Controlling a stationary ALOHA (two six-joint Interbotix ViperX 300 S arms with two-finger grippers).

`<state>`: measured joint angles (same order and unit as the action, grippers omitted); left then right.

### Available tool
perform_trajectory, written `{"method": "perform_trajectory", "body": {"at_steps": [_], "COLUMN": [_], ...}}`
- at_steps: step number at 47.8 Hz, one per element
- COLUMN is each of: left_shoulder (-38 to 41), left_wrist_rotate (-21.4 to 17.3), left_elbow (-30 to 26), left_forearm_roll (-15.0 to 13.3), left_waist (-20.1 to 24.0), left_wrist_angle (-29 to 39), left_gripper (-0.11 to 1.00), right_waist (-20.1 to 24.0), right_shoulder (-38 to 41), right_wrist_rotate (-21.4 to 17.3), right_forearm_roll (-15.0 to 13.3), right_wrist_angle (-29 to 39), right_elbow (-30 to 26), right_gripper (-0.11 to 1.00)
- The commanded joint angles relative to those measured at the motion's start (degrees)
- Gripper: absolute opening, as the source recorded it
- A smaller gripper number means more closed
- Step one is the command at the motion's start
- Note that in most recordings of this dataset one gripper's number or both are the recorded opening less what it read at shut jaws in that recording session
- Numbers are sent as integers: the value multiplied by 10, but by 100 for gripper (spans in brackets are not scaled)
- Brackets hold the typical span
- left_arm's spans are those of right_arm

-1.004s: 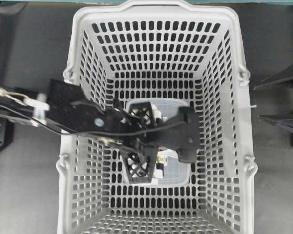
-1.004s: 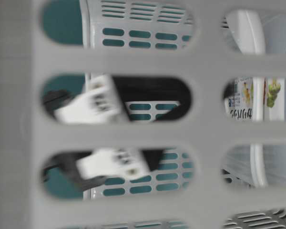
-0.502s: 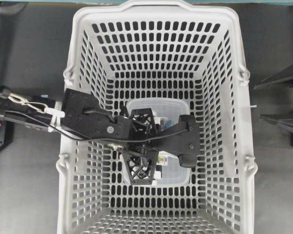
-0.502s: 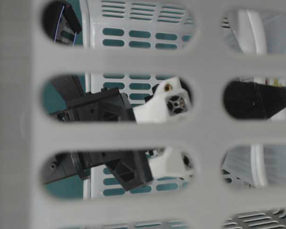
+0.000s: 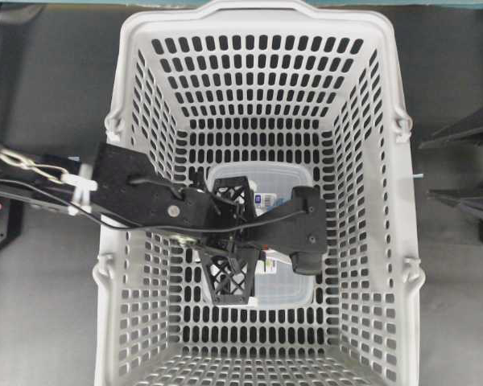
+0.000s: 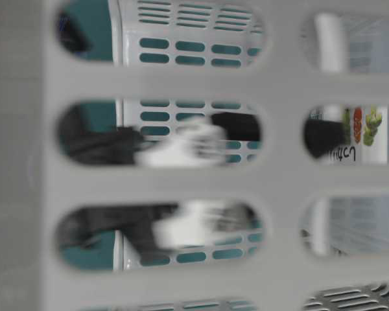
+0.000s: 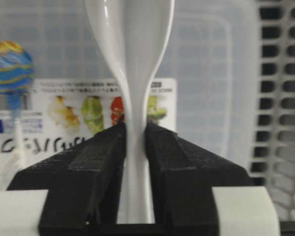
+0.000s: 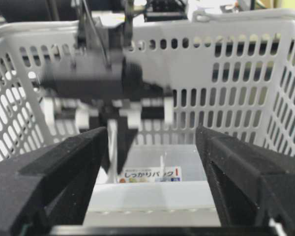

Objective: Pick up the chinese spoon from the shopping basket with the left arm.
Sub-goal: 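Lift the held spoon upward out of the basket with the left gripper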

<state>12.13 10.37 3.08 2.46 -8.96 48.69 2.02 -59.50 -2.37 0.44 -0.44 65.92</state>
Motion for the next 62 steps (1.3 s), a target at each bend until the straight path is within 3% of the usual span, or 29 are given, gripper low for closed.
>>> {"method": "perform_trajectory", "body": {"at_steps": [1, 17, 24, 62], "left_shoulder": [-40, -70, -62, -47], "left_wrist_rotate": [-1, -8, -16, -29], "left_elbow": [-50, -231, -279, -287], "left_forearm_roll": [1, 1, 1, 1], "left_waist": [0, 0, 0, -4], "left_wrist_angle": [40, 239, 294, 300], "left_gripper": [12, 12, 12, 12], "right_waist": [1, 2, 1, 2], "right_shoulder": [-2, -36, -38, -47], "right_wrist_rotate": [-1, -1, -1, 0], "right_forearm_roll": [2, 2, 2, 2], "right_wrist_angle": [-6, -8, -9, -15], "right_elbow": [-4, -2, -2, -4], "right_gripper": [70, 70, 70, 70]}}
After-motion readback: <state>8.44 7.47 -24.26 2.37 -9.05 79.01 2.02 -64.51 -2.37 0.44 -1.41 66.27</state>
